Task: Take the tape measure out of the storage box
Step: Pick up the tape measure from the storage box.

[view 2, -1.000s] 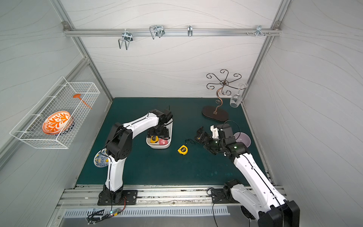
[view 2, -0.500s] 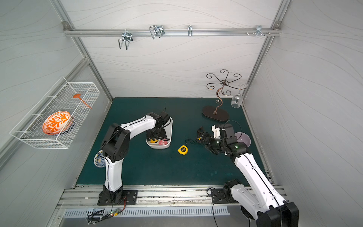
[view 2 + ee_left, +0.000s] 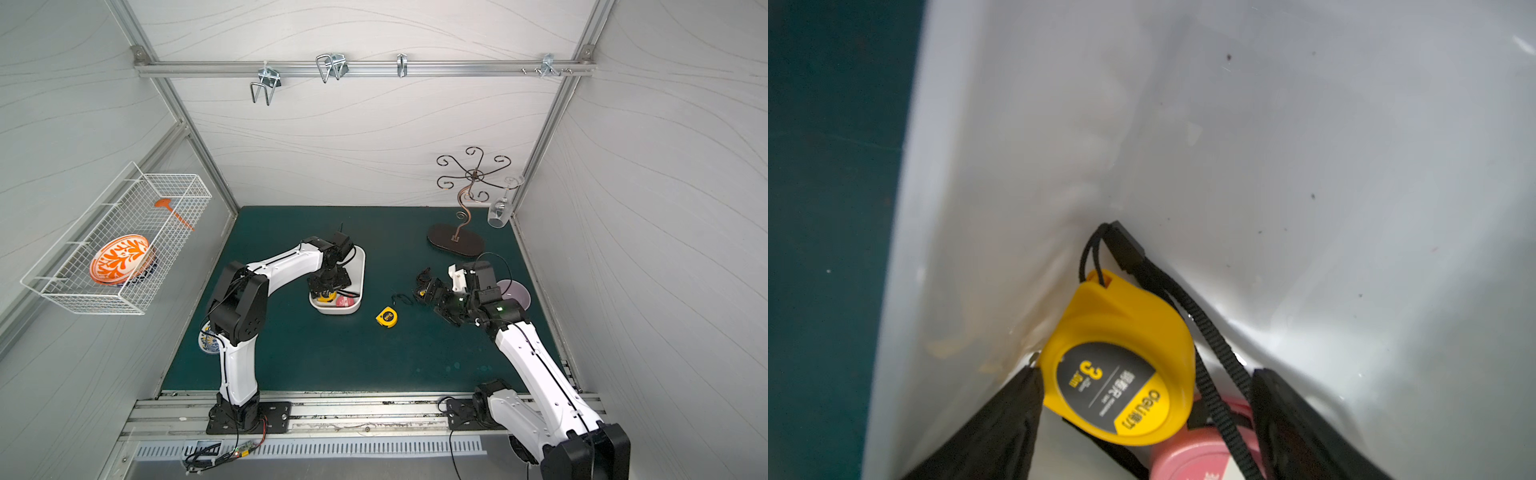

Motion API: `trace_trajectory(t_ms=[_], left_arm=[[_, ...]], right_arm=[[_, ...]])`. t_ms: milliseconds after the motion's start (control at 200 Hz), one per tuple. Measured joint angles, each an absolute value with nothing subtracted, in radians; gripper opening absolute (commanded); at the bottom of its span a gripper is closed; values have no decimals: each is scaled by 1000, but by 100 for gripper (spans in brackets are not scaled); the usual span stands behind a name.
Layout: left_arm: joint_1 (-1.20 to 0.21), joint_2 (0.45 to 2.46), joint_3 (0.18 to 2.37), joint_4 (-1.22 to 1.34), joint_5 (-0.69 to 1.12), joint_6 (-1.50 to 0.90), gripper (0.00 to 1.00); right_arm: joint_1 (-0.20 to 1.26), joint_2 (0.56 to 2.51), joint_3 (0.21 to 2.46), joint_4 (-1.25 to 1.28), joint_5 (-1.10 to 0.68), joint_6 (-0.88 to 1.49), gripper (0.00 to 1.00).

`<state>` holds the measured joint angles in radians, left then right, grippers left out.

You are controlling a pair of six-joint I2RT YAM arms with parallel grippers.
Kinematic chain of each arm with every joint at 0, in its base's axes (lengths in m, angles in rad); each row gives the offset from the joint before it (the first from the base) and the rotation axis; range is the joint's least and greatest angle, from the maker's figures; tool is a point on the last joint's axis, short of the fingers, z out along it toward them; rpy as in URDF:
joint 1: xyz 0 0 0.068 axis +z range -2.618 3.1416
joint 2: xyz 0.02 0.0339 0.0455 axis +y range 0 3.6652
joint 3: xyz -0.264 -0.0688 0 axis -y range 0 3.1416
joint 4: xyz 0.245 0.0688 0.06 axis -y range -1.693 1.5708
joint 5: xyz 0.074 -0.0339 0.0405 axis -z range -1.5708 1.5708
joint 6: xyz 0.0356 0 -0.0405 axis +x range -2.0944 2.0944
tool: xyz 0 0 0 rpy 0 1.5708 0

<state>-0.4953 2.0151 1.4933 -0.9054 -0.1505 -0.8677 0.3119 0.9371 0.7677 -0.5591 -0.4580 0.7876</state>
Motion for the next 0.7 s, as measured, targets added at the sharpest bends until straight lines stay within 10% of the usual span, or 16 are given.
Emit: trace_trajectory(t_ms=[695], left_arm=[[-492,2082,1621,-899,-137,-815,88]], right_arm=[[307,962,768,-550,-466,788,99]])
